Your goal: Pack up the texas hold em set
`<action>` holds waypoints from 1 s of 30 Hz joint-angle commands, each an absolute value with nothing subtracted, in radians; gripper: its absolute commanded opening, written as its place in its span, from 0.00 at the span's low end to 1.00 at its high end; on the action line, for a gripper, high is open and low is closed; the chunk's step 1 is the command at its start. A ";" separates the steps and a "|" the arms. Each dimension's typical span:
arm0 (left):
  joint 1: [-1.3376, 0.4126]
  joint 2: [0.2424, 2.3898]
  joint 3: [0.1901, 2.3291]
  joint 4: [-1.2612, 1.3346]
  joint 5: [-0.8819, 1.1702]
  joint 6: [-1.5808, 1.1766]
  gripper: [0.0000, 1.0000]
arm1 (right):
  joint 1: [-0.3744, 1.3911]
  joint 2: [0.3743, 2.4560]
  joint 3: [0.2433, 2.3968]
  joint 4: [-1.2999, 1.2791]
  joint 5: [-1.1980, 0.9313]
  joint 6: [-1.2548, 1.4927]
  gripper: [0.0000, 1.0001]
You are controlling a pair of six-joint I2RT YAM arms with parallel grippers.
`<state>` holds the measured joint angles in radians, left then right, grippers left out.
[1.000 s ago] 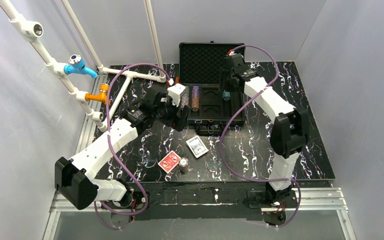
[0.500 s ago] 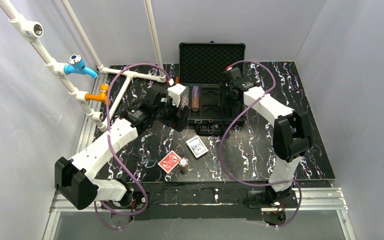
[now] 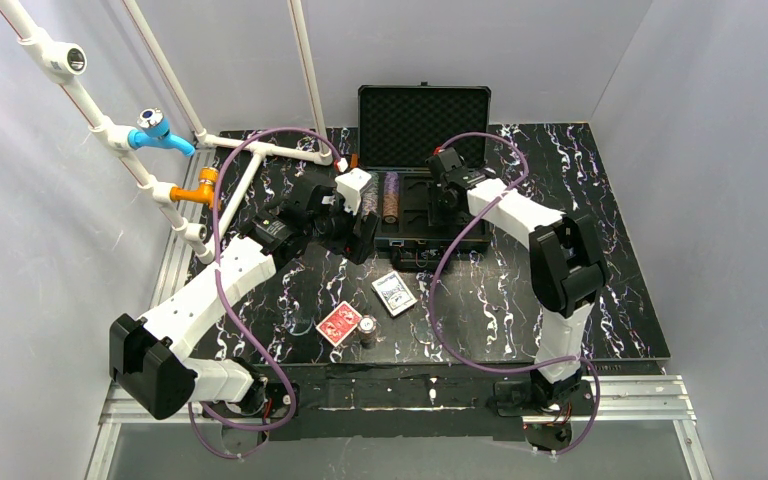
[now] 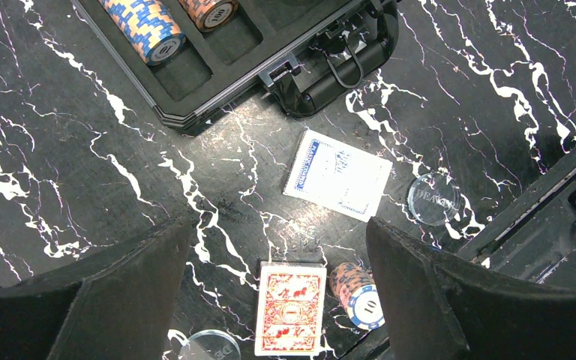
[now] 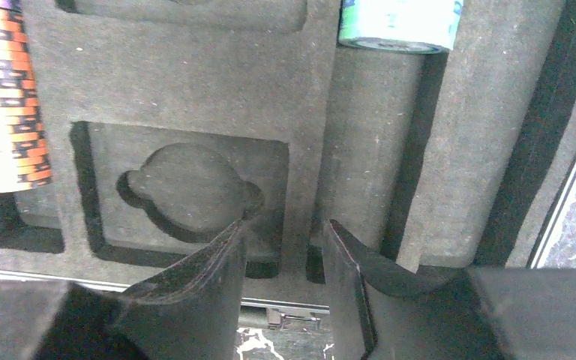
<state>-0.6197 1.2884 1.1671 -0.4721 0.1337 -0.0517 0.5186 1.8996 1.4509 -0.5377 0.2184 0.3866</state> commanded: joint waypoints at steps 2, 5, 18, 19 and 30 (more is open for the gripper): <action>-0.626 1.284 1.180 -0.482 0.144 -0.042 0.85 | 0.539 1.897 1.447 -0.566 0.307 0.379 0.46; -0.626 1.285 1.181 -0.483 0.145 -0.042 0.85 | 0.555 1.896 1.432 -0.573 0.323 0.380 0.45; -0.626 1.287 1.179 -0.483 0.145 -0.044 0.85 | 0.623 1.853 1.320 -0.571 0.350 0.408 0.42; -0.626 1.287 1.180 -0.482 0.146 -0.043 0.85 | 0.625 1.846 1.309 -0.571 0.349 0.411 0.42; -0.629 1.290 1.180 -0.482 0.150 -0.044 0.84 | 0.658 1.784 1.241 -0.575 0.328 0.435 0.43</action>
<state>-0.6216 1.2884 1.1671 -0.4721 0.1387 -0.0521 0.6132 1.8206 1.2835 -0.4221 0.3981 0.4202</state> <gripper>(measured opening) 0.847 0.424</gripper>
